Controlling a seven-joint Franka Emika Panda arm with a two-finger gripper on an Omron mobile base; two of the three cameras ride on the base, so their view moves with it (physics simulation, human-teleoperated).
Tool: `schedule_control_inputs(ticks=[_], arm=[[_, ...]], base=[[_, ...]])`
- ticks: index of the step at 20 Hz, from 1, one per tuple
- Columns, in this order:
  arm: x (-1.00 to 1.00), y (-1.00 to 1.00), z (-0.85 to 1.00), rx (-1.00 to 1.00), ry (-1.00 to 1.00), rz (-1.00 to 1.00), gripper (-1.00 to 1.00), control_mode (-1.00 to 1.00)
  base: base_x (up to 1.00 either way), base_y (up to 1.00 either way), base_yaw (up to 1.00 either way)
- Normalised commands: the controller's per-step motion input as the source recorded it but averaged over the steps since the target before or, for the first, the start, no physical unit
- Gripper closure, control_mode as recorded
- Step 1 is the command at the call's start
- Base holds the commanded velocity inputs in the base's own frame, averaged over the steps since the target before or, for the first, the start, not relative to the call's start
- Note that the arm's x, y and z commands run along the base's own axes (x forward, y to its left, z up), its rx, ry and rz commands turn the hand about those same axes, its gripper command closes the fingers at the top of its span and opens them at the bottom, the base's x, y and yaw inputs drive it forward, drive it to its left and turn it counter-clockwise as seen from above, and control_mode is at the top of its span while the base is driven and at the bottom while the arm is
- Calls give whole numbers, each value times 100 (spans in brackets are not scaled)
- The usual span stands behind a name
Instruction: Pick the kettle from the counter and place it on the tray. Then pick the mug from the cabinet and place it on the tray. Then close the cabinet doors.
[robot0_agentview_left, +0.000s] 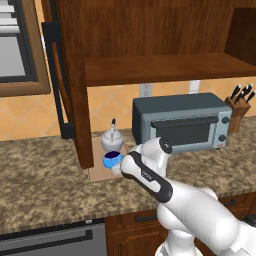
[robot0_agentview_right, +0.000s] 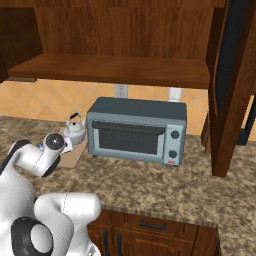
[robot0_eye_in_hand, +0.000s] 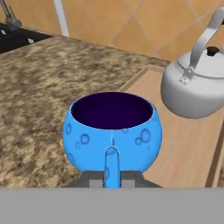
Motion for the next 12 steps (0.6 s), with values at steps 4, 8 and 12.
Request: schedule_control_inputs(ticks=[4,8,12], arm=[[18,-8,-40,-3,0,-6,100,-100],[16,-1,-43,-4,0,-6,100,-100],[19,0,-34,-6,0,-3,100,-100]], base=[[0,0,0],[0,0,0],[0,0,0]])
